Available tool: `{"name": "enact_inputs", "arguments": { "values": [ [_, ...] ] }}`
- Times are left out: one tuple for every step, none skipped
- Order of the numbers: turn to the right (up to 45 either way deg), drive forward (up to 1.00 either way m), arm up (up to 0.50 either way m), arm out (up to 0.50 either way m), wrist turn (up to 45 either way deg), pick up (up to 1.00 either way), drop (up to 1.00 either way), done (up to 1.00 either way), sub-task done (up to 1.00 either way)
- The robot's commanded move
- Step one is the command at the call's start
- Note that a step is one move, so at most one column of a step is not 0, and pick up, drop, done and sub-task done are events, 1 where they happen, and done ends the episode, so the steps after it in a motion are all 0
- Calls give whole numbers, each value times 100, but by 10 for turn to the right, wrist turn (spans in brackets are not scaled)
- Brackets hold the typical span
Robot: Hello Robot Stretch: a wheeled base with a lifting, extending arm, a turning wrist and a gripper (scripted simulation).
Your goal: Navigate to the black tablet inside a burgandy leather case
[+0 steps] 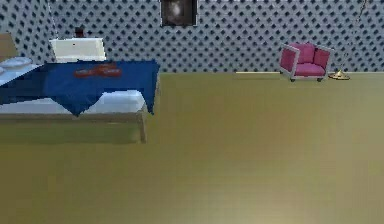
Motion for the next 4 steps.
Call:
{"name": "enact_inputs", "arguments": {
  "values": [
    [0,100,0,0,0,0,0,0,0],
    [0,100,0,0,0,0,0,0,0],
    [30,0,0,0,0,0,0,0,0],
    [0,20,0,0,0,0,0,0,0]
  ]
}}
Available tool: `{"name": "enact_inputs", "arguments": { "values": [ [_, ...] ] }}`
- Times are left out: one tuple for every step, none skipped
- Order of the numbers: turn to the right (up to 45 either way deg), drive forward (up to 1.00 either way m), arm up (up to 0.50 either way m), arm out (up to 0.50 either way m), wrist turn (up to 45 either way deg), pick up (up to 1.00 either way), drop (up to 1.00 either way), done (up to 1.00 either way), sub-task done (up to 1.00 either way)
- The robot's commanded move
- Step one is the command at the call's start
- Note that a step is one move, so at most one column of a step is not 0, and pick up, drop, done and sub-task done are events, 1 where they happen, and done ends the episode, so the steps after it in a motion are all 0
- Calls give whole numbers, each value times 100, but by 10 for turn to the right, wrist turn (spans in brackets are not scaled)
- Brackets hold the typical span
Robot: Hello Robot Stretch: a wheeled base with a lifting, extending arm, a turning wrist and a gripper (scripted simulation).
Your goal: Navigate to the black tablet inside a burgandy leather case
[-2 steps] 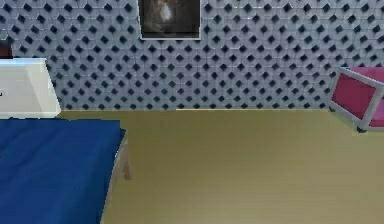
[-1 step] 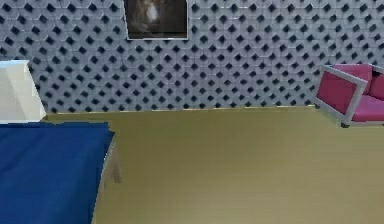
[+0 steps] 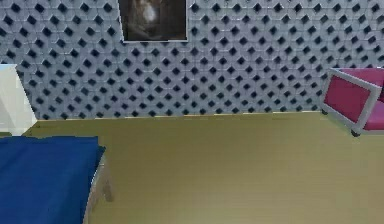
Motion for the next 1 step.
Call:
{"name": "enact_inputs", "arguments": {
  "values": [
    [-90,0,0,0,0,0,0,0,0]
  ]
}}
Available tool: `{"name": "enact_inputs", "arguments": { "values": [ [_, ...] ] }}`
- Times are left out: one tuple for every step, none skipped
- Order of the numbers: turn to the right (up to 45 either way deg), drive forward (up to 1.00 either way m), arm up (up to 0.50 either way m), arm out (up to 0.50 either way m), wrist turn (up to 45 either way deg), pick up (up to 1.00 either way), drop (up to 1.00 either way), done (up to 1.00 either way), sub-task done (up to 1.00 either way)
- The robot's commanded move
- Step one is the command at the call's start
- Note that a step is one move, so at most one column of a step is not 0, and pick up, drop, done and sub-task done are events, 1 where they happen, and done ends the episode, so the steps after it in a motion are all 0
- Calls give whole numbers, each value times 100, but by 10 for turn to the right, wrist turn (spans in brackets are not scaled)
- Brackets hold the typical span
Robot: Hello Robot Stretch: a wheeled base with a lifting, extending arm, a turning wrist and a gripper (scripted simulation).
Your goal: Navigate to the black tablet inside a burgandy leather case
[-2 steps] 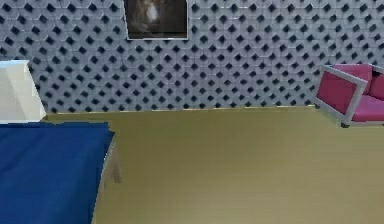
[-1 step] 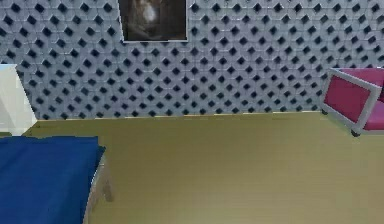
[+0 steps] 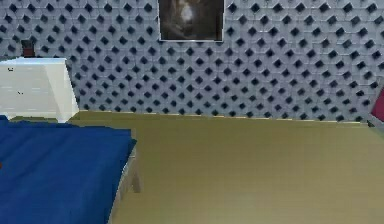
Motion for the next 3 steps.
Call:
{"name": "enact_inputs", "arguments": {
  "values": [
    [0,100,0,0,0,0,0,0,0],
    [0,35,0,0,0,0,0,0,0],
    [-120,0,0,0,0,0,0,0,0]
  ]
}}
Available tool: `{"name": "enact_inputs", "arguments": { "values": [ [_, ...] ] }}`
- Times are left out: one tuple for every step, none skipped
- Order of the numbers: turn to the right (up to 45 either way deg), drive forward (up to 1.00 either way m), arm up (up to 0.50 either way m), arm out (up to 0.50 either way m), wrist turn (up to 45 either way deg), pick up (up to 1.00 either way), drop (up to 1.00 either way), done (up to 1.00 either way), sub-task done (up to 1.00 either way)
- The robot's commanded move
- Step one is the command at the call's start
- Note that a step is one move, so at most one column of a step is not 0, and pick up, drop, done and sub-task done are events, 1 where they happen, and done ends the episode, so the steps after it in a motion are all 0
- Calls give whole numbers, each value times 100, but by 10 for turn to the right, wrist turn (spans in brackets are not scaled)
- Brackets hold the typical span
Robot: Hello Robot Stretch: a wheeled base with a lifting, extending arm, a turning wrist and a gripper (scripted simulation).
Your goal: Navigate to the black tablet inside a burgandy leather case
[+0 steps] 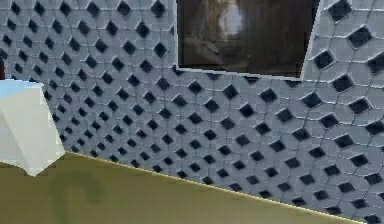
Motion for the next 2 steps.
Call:
{"name": "enact_inputs", "arguments": {
  "values": [
    [0,65,0,0,0,0,0,0,0],
    [-450,0,0,0,0,0,0,0,0]
  ]
}}
